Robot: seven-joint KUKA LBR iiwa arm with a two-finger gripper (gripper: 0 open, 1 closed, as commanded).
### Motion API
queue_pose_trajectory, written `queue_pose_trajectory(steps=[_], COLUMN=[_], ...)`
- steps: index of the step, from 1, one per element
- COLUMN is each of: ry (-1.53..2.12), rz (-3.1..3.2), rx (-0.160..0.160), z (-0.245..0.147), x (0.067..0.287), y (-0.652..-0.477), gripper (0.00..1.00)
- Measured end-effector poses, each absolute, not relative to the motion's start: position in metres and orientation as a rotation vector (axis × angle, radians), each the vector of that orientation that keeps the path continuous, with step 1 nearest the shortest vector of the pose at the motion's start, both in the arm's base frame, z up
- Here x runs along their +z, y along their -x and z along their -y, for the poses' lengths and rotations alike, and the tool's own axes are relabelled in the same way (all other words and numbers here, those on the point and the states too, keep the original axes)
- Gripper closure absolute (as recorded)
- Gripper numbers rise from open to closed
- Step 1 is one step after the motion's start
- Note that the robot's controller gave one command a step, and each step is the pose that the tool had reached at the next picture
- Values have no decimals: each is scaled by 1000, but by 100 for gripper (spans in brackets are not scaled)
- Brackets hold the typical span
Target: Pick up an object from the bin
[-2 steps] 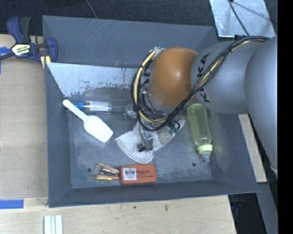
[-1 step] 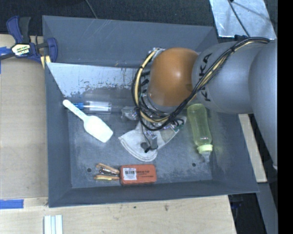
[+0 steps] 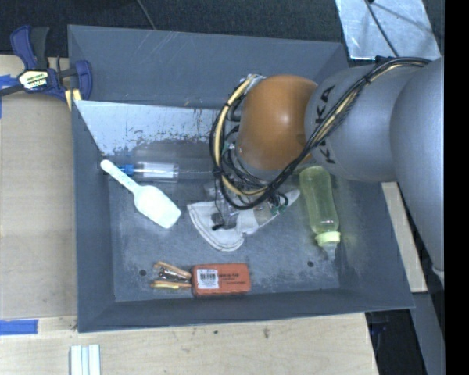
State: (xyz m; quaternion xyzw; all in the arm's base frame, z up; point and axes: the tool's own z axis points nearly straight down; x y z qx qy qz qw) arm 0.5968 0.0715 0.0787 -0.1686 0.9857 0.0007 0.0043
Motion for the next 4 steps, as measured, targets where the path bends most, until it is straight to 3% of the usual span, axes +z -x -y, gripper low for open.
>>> queue_pose_trajectory(steps=[2, 4], ry=[528, 526], rz=[-3091, -3094], rx=[3, 1], z=[-71, -71], x=[83, 126], y=[-596, -596], gripper=[100, 100])
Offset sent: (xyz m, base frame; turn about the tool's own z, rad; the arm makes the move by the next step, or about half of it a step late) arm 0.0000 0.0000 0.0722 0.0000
